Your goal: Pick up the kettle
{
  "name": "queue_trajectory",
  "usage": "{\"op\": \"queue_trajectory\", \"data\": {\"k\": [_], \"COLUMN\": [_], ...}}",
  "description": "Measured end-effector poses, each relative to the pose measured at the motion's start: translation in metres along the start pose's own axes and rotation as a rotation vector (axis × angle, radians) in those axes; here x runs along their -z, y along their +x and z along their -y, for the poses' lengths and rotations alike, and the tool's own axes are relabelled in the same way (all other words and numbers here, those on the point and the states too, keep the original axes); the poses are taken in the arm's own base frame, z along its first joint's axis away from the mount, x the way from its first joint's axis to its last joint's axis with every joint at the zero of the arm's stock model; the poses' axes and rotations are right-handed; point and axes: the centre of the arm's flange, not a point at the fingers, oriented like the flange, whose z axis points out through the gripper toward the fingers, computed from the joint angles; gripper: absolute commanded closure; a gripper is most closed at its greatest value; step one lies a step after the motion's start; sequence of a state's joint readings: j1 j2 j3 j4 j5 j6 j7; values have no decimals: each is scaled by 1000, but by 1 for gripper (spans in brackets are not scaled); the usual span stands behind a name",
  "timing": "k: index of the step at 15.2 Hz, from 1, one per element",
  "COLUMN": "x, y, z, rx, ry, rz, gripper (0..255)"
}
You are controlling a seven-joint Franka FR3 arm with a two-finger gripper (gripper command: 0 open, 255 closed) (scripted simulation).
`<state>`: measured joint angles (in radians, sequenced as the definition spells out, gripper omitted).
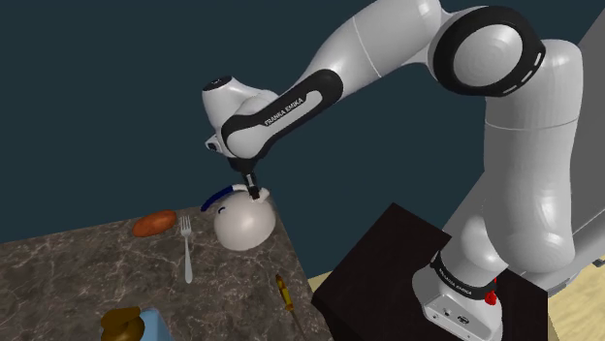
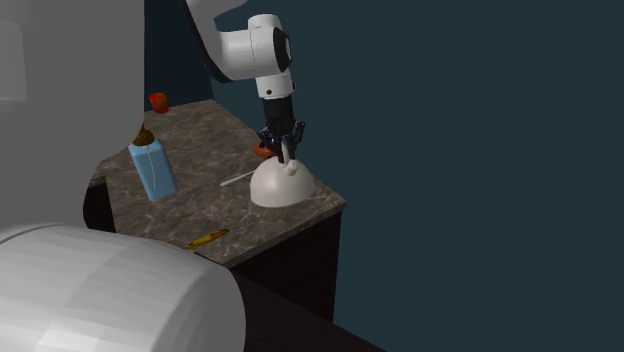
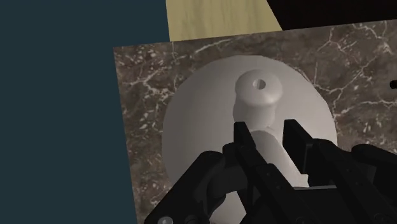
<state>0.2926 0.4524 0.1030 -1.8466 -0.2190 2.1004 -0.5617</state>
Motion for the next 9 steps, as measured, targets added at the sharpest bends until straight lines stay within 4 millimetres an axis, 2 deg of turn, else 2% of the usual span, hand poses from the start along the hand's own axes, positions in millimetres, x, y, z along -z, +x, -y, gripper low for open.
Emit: {"op": "queue_trajectory", "data": {"k": [9], "x": [44], "y": [-11], "z": [1], "rx": [0], "ry": [0], "rz": [0], "gripper": [255]}}
